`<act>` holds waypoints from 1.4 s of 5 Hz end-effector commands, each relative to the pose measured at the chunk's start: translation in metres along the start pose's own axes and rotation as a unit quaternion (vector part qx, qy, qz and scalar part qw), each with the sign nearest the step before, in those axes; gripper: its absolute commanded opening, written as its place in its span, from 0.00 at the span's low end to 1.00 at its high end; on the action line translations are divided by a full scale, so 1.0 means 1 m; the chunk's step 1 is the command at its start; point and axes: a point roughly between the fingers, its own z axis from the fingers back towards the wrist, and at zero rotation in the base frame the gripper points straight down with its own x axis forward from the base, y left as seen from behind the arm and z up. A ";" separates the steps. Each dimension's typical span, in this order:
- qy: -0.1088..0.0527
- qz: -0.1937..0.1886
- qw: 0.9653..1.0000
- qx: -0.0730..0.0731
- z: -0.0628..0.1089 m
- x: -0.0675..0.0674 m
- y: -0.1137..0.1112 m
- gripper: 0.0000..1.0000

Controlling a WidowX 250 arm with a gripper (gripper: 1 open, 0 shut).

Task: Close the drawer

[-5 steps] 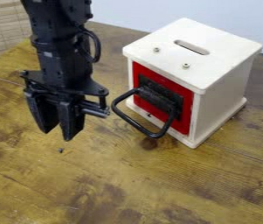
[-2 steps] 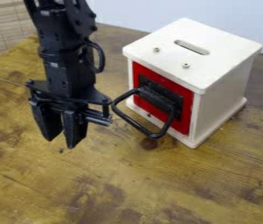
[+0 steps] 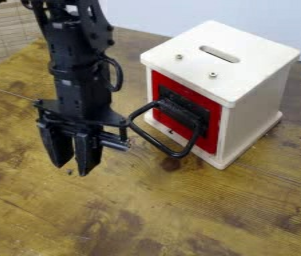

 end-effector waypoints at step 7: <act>-0.015 0.010 1.000 -0.011 -0.003 0.023 -0.006 1.00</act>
